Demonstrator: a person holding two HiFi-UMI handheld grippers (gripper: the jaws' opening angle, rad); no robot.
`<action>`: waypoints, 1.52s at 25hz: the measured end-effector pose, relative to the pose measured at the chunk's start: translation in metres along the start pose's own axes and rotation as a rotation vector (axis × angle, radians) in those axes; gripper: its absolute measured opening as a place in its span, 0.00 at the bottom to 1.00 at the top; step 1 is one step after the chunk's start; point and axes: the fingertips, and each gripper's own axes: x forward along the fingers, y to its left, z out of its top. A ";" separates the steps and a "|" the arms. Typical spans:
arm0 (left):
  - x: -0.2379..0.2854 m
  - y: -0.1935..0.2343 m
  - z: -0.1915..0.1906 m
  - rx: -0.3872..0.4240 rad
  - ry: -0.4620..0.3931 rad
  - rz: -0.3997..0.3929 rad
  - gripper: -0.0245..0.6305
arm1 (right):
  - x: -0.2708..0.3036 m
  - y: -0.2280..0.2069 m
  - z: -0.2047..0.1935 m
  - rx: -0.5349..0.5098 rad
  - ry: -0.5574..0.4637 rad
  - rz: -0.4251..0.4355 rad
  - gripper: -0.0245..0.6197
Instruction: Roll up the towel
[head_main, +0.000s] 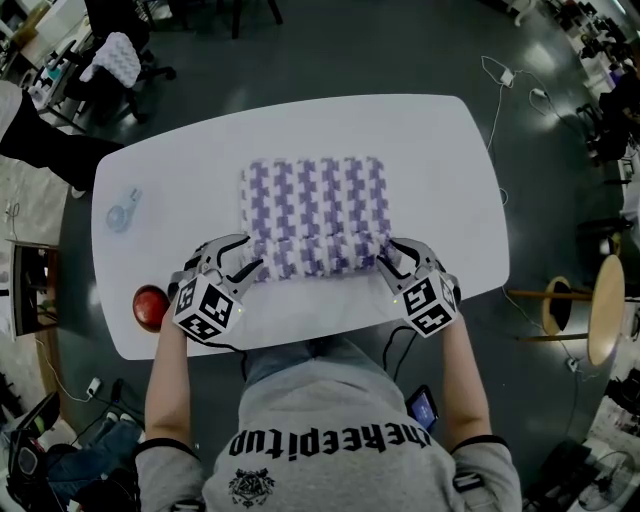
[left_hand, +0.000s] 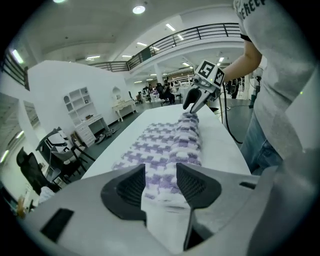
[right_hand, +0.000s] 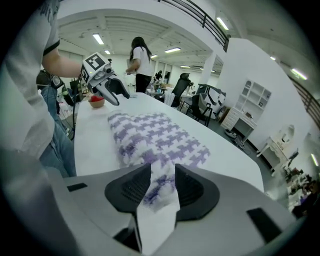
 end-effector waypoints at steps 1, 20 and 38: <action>0.001 -0.011 -0.001 0.023 0.012 -0.010 0.32 | 0.000 0.008 -0.001 -0.023 0.002 0.011 0.25; 0.049 -0.053 -0.050 0.120 0.204 0.005 0.38 | 0.043 0.022 -0.052 -0.261 0.163 -0.068 0.35; 0.020 -0.092 -0.053 0.065 0.225 -0.222 0.28 | 0.014 0.058 -0.059 -0.199 0.213 0.096 0.13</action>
